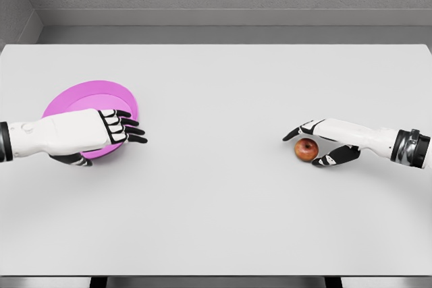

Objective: Put the apple on the plate with both arms

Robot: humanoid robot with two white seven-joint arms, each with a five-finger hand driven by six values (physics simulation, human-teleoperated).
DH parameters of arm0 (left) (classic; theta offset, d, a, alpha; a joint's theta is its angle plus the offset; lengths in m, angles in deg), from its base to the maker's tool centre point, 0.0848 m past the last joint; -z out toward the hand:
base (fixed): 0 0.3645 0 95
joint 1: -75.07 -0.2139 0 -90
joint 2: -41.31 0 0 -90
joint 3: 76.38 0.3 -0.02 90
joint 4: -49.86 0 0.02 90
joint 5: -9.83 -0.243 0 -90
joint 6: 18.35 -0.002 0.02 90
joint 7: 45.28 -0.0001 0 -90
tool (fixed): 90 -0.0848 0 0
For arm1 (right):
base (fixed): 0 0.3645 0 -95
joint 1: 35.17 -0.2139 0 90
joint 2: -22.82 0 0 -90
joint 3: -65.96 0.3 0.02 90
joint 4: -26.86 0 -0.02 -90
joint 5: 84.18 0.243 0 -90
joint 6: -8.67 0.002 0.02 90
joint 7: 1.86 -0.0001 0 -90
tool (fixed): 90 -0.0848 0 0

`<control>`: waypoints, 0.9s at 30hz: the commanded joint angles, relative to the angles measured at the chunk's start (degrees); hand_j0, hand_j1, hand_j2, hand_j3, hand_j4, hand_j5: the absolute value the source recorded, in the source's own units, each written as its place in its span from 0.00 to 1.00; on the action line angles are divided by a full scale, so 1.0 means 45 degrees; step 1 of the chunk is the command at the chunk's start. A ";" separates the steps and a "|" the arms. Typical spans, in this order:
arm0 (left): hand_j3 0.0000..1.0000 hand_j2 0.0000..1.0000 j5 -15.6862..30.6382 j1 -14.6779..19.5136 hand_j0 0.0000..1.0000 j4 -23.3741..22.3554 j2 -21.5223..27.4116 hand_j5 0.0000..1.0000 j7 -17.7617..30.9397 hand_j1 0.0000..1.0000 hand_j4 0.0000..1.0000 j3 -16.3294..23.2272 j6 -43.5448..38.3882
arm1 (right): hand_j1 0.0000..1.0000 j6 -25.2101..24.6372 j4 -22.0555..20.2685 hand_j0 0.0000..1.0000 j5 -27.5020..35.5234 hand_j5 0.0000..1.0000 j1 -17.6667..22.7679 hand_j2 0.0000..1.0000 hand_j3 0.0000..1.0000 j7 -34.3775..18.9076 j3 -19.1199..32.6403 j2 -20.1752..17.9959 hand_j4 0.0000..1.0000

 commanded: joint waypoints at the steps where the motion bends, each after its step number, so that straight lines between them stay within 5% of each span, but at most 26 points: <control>1: 1.00 1.00 0.0077 0.0000 1.00 0.0000 0.0013 1.00 -0.0002 1.00 1.00 0.0011 -0.0016 | 0.75 -0.0032 -0.0004 0.75 0.0071 0.75 0.0000 0.75 0.75 0.0004 0.0004 -0.0019 0.75; 18: 1.00 1.00 0.0077 0.0019 1.00 0.0000 0.0013 1.00 -0.0002 1.00 1.00 -0.0008 -0.0016 | 0.54 -0.0032 0.0406 0.54 0.0071 0.54 -0.0117 0.54 0.54 0.0004 0.0043 0.0001 0.54; 27: 1.00 1.00 0.0077 0.0019 1.00 0.0000 0.0013 1.00 -0.0002 1.00 1.00 -0.0008 -0.0016 | 0.53 -0.0032 0.0406 0.53 0.0168 0.53 -0.0176 0.53 0.53 0.0004 0.0122 0.0216 0.53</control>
